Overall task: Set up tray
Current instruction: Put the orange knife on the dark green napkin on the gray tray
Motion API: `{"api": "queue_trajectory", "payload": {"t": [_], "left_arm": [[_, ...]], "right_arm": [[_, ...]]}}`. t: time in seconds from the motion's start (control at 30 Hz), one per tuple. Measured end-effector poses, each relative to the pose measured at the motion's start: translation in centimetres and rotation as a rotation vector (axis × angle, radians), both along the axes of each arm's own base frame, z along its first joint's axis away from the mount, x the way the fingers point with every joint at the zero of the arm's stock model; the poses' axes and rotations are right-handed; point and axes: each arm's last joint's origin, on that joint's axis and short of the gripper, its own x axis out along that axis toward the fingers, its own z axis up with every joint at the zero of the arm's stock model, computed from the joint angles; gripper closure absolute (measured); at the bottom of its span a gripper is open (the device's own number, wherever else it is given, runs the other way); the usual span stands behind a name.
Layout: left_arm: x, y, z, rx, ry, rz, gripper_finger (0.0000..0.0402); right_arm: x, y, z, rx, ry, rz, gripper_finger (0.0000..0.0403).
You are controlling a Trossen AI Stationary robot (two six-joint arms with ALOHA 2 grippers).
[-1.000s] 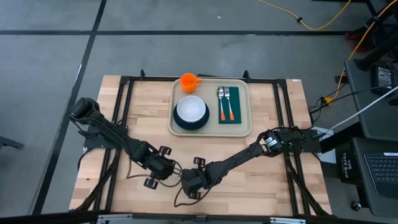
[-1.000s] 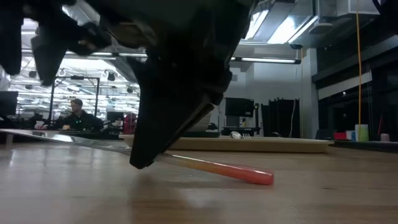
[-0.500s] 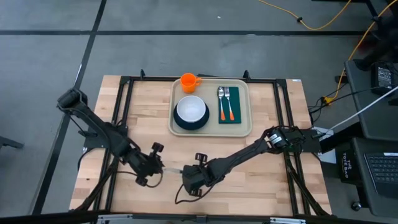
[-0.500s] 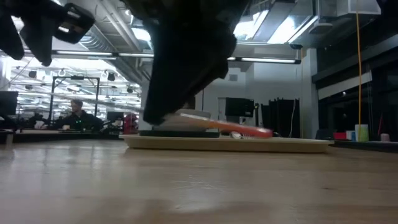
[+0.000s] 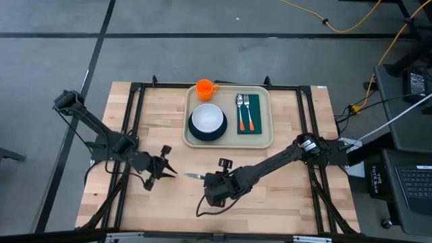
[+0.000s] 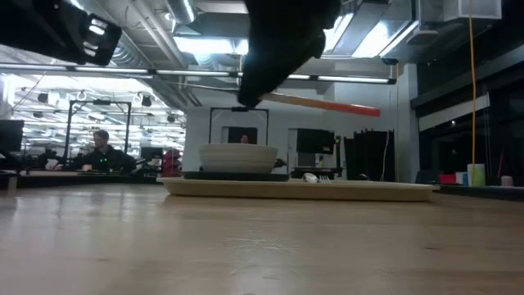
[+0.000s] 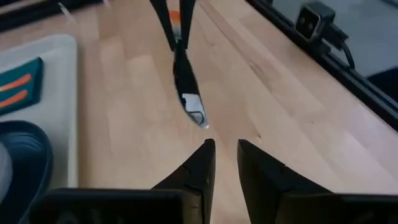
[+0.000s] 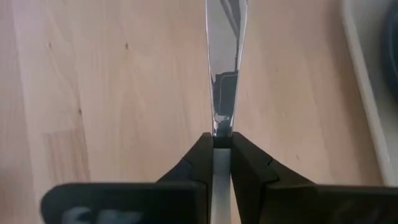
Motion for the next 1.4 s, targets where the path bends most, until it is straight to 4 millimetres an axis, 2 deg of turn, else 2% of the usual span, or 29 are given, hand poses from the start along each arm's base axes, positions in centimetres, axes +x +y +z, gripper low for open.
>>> {"api": "queue_trajectory", "payload": {"t": [0.17, 0.3, 0.5, 0.77, 0.93, 1.1, 1.4], "left_arm": [[-0.8, 1.0, -0.7, -0.038, -0.056, 0.016, 0.0343], [-1.2, 1.6, -0.8, -0.032, -0.102, 0.011, 0.0343], [-0.8, 2.1, -0.3, -0.008, -0.163, 0.028, 0.0343], [0.0, 3.5, 0.2, 0.046, -0.226, 0.123, 0.0343], [0.4, 4.3, 0.6, 0.115, -0.278, 0.180, 0.0343], [0.7, 5.1, 0.7, 0.188, -0.299, 0.216, 0.0343], [1.0, 6.2, 0.7, 0.222, -0.291, 0.278, 0.0343]], "right_arm": [[-1.3, -0.7, 0.7, -0.023, -0.033, -0.032, 0.0362], [-3.0, -1.5, 0.2, -0.048, -0.071, -0.072, 0.0362], [-6.4, -3.2, 0.1, 0.020, -0.181, -0.115, 0.0362], [-11.6, -6.2, 1.9, 0.065, -0.325, -0.314, 0.0361], [-13.6, -7.8, 2.4, 0.031, -0.415, -0.437, 0.0361], [-14.0, -10.0, 2.4, 0.002, -0.443, -0.591, 0.0361], [-13.9, -15.2, 2.0, -0.076, -0.373, -0.818, 0.0361]]}}
